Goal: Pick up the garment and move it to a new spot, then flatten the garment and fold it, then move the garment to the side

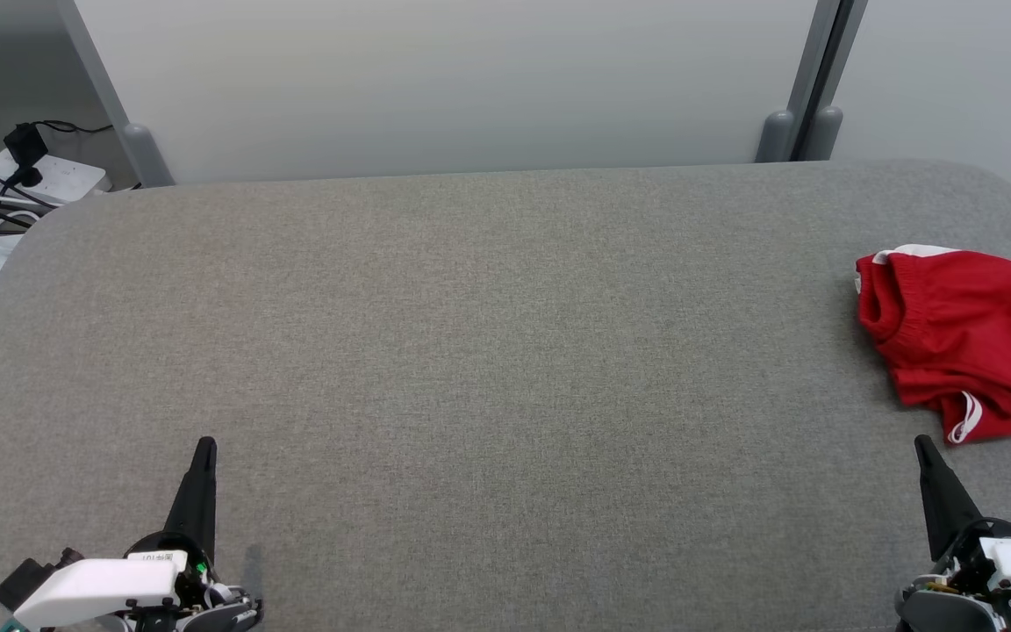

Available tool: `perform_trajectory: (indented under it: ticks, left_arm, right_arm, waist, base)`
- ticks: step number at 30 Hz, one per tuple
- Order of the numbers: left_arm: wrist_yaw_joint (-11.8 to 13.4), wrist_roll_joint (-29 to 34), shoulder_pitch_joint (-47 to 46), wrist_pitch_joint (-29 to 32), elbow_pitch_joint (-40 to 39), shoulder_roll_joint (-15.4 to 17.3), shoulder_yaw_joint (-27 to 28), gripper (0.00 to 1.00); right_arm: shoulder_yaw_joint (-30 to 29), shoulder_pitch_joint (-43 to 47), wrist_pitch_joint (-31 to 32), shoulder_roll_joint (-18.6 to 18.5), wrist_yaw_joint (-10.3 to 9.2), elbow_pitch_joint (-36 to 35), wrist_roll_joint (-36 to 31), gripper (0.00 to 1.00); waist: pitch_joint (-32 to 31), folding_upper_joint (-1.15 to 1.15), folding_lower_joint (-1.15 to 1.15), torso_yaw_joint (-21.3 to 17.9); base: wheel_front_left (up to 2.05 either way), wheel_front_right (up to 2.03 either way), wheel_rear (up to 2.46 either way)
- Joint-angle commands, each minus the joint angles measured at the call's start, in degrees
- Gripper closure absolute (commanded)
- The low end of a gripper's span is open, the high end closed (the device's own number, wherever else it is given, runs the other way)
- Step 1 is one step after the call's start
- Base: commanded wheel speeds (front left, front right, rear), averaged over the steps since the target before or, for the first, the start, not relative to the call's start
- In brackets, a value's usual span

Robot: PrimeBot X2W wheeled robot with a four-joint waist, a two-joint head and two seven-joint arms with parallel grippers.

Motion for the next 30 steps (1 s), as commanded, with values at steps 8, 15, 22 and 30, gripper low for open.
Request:
perform_trajectory:
  ticks: [8,15,22,30]
  left_arm:
    - [-0.46,-0.26,-3.28,0.39,-1.28,0.42,1.89,1.00]
    - [-0.46,-0.26,-3.28,0.39,-1.28,0.42,1.89,1.00]
    - [-0.46,-0.26,-3.28,0.39,-1.28,0.42,1.89,1.00]
    - [-0.46,-0.26,-3.28,0.39,-1.28,0.42,1.89,1.00]
  right_arm:
    - [1.06,-2.51,0.70,-0.33,0.26,-1.53,-0.36,1.00]
    - [0.98,-2.52,0.77,-0.27,0.26,-1.52,-0.43,1.00]
    - [0.91,-2.53,0.83,-0.22,0.26,-1.52,-0.49,1.00]
    - [0.83,-2.54,0.89,-0.16,0.26,-1.51,-0.56,1.00]
  waist:
    - [0.00,0.00,0.00,0.00]
    - [0.00,0.00,0.00,0.00]
    - [0.00,0.00,0.00,0.00]
    - [0.00,0.00,0.00,0.00]
  base:
    - [0.00,0.00,0.00]
    - [0.00,0.00,0.00]
    - [0.00,0.00,0.00]
    - [0.00,0.00,0.00]
